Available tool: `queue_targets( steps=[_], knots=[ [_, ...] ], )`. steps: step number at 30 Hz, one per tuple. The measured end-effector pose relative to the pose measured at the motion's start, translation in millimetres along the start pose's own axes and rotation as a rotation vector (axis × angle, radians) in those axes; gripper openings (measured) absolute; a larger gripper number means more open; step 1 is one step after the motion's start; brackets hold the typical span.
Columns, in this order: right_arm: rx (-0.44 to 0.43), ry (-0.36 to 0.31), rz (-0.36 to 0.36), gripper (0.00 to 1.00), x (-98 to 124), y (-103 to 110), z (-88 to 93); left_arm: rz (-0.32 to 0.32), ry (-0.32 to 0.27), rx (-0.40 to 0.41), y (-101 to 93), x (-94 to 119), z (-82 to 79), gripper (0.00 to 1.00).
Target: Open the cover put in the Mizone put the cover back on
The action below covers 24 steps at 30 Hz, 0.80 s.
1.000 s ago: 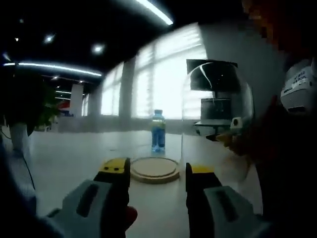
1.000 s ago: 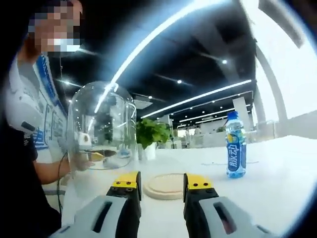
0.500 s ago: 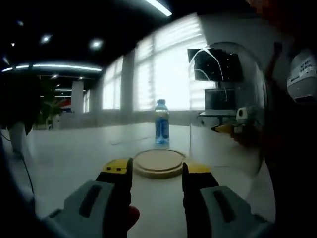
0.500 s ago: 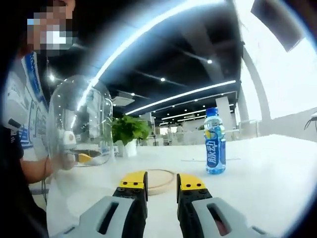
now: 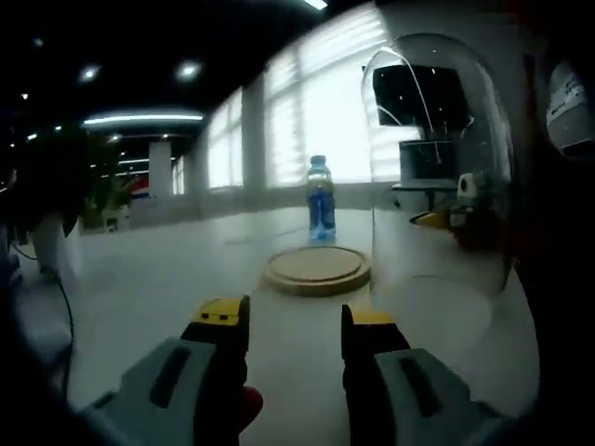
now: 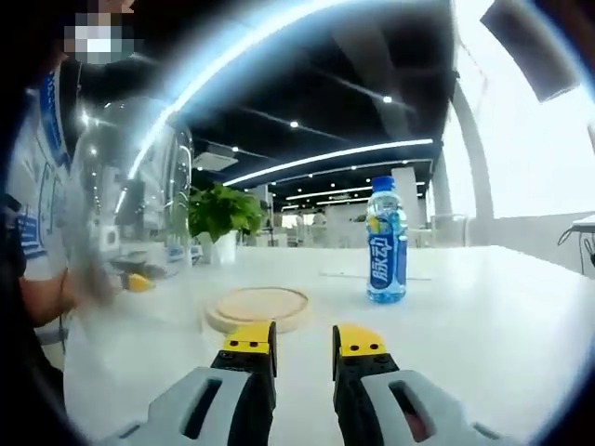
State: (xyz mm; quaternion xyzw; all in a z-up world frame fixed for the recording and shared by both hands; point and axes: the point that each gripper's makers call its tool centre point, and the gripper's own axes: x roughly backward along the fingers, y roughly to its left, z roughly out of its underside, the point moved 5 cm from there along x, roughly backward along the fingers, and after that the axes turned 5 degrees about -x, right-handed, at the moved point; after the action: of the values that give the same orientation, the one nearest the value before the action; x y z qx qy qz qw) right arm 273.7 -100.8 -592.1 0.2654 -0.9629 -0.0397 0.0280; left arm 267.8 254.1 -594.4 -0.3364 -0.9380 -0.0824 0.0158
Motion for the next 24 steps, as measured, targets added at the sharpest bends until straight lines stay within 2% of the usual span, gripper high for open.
queue_targets(
  steps=[2, 5, 7, 9, 12, 19, 24],
  knots=[
    [0.003, 0.009, 0.003, 0.17, -1.0, 1.7, 2.1, -0.025, 0.007, -0.001, 2.3, 1.3, 2.3, 0.31],
    [0.004, 0.045, 0.020, 0.17, -2.8, -1.8, 7.1, -0.045, -0.011, 0.038, 4.5, 4.4, 1.1, 0.28],
    [-0.018, 0.055, 0.033, 0.17, -2.7, -5.8, 8.1, -0.032, -0.007, 0.050, 2.1, 4.7, 2.5, 0.28],
    [-0.032, 0.050, 0.037, 0.17, -1.5, -7.4, 7.7, -0.021, 0.028, 0.014, -1.7, 2.4, 8.3, 0.28],
    [-0.030, 0.051, 0.033, 0.17, -1.5, -7.0, 8.1, -0.013, 0.040, -0.018, -5.5, 0.5, 9.6, 0.28],
    [0.037, 0.057, 0.018, 0.16, -2.3, -1.3, 9.2, -0.022, 0.049, 0.037, 0.4, 0.5, 11.7, 0.28],
    [0.038, 0.057, 0.007, 0.16, -3.1, -0.4, 9.1, -0.018, 0.055, 0.043, 0.4, 0.0, 12.9, 0.28]
  ],
)
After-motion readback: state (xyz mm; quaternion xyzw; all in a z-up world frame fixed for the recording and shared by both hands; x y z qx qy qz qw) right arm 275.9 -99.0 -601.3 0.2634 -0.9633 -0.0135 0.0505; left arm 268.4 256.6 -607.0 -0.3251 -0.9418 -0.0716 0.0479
